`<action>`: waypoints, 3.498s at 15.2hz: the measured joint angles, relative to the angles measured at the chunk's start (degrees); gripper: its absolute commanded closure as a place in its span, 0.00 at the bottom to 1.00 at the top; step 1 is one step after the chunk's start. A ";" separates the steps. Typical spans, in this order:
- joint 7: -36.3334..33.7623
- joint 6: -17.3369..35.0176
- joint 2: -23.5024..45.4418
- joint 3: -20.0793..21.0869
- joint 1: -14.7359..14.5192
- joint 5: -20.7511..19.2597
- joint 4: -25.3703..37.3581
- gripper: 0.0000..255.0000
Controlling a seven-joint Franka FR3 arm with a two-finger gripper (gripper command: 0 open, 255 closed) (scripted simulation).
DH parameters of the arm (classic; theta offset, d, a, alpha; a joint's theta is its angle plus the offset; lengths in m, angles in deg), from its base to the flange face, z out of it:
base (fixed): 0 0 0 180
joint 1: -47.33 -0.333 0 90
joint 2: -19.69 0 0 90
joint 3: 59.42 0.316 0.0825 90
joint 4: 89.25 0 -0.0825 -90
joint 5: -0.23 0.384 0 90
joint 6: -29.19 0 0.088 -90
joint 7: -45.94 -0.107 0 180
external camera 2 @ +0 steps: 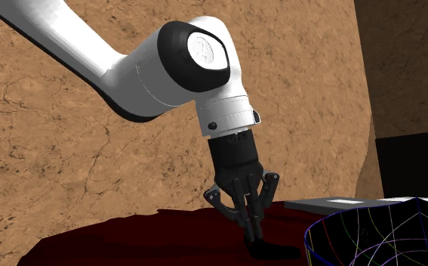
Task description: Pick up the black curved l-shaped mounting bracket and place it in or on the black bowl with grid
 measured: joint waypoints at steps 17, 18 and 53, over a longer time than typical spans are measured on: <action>-0.68 -11.08 10.30 -1.67 1.94 16.23 12.60 0.00; -0.64 -10.83 10.45 -1.66 1.93 16.29 12.48 0.00; -2.77 -23.18 10.74 -1.91 2.29 15.54 25.32 1.00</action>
